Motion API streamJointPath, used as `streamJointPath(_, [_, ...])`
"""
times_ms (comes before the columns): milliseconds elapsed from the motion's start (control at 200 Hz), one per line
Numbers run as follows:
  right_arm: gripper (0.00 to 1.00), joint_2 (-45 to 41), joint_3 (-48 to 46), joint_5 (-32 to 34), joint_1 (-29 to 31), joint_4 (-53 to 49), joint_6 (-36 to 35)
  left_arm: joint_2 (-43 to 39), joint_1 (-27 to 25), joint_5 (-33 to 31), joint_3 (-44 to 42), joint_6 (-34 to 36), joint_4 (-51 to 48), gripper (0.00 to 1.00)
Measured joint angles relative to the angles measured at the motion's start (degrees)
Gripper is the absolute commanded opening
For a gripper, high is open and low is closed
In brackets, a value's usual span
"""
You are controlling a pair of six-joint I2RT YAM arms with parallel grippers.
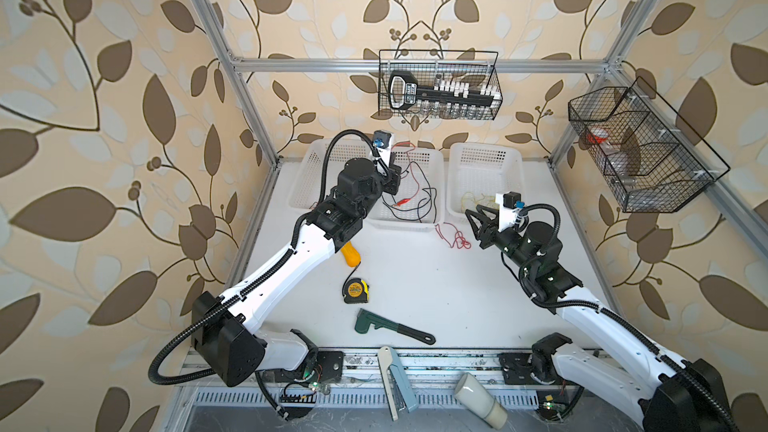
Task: Untangle the cables
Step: 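Grasp the red wire with the left gripper while the right gripper releases it, then lower the red wire with the alligator clip into the red-wire basket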
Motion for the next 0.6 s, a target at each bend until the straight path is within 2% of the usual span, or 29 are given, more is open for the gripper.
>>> streamJointPath(375, [0.43,0.52,-0.57,0.02,-0.11,-0.37,0.00,-1.20,10.84,-4.13,0.68,-1.55,-1.46,0.00])
streamJointPath(605, [0.44,0.52,-0.70,0.15,-0.11,-2.64,-0.24,1.68,19.04,-6.32,0.68,-1.62,-1.44,0.00])
